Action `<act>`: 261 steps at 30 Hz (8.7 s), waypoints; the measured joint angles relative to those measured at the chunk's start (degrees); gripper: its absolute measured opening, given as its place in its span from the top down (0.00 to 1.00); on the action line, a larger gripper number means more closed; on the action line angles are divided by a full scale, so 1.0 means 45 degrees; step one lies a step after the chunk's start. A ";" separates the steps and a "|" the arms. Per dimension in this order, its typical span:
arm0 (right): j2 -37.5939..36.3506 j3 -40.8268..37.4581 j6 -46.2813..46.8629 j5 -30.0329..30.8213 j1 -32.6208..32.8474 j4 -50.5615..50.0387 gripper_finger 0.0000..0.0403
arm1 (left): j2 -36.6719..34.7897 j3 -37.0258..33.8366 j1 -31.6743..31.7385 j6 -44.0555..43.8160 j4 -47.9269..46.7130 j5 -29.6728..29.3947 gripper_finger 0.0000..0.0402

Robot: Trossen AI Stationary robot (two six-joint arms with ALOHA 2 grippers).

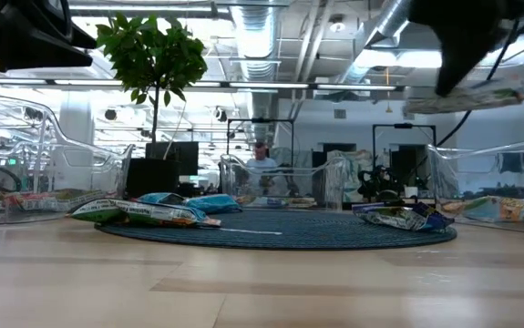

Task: Pick and place Granola Bars by type
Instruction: Put the top right orange granola bar into the right transparent bin, then put the blue granola bar into the top transparent bin, then put the red granola bar into the left transparent bin

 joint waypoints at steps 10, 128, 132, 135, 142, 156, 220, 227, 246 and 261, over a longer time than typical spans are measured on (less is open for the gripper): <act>-0.2964 -0.4268 0.5737 -0.1745 0.0427 0.0026 1.00 | 0.0000 0.0000 0.0070 -0.0045 0.0010 0.0001 0.56; 0.1312 -0.3340 -0.6752 -0.4177 -0.4365 1.0825 0.86 | 0.0000 0.0000 0.0123 -0.0066 0.0097 -0.0296 0.56; 0.1302 -0.3340 -0.7183 -0.3930 -0.4364 1.1011 0.87 | 0.0000 0.0000 0.0123 -0.0063 0.0097 -0.0296 0.56; 0.1297 -0.3340 -0.7591 -0.3818 -0.4367 1.1173 0.87 | 0.0000 0.0000 0.0123 -0.0068 0.0097 -0.0296 0.56; 0.1287 -0.2429 -0.9026 -0.2418 -0.4330 1.1166 0.87 | 0.0000 0.0000 0.0123 -0.0063 0.0097 -0.0296 0.56; 0.1263 0.1030 -1.5146 0.2818 -0.5473 1.1254 0.87 | 0.0000 0.0000 0.0118 -0.0063 0.0094 -0.0285 0.56; 0.0569 0.1337 -1.9214 -0.1582 -0.7748 1.3493 0.65 | 0.0005 -0.0005 0.0148 -0.0627 0.0149 -0.0199 0.56; -0.0208 0.0346 -1.9282 -0.0208 -0.5785 1.1069 0.71 | 0.0005 -0.0005 0.0148 -0.0645 0.0961 -0.0194 0.56; -0.8715 -1.2583 -1.9732 0.0609 -0.2683 2.6474 0.75 | 0.0010 0.0076 0.0586 -0.0068 0.2333 -0.2110 0.56; -0.7640 -1.3166 -2.2638 0.0604 -0.2077 3.1504 0.75 | 0.0010 0.0510 0.6052 0.9386 1.0631 0.7293 0.56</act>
